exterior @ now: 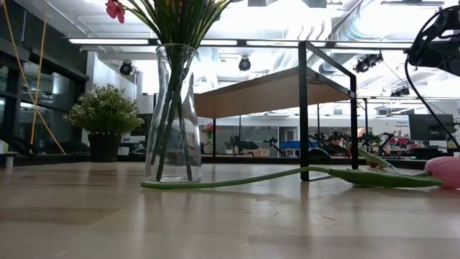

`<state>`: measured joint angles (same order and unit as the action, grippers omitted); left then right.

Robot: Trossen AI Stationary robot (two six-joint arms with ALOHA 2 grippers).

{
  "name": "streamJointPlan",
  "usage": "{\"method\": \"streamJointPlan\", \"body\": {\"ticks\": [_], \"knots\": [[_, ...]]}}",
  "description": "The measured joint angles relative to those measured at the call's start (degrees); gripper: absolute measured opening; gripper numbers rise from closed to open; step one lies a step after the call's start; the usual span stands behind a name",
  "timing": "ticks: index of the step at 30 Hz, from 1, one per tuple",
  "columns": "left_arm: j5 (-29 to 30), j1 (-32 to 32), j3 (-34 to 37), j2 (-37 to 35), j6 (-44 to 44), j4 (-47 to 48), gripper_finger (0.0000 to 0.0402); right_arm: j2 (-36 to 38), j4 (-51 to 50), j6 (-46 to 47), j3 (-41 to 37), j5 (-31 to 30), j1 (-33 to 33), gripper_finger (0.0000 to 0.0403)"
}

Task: Pick and place flowers into a vace then onto a shelf
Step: Put the pink tulip into the right transparent vase

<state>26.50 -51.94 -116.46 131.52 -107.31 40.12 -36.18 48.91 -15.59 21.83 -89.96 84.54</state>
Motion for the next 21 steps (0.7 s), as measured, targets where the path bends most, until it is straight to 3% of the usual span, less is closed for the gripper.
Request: {"method": "streamJointPlan", "body": {"ticks": [10, 21], "knots": [[-0.3, 1.8, 0.0, 0.0, 0.0, -0.2, 0.0211, -0.1, 3.1, 0.5, -0.9, 0.0, 1.1, 0.0137], [-0.1, 2.7, 0.0, 0.0, 0.5, -1.2, 0.0211, 0.0, 8.0, -24.0, 9.8, 0.0, 1.1, 0.0137]]}}
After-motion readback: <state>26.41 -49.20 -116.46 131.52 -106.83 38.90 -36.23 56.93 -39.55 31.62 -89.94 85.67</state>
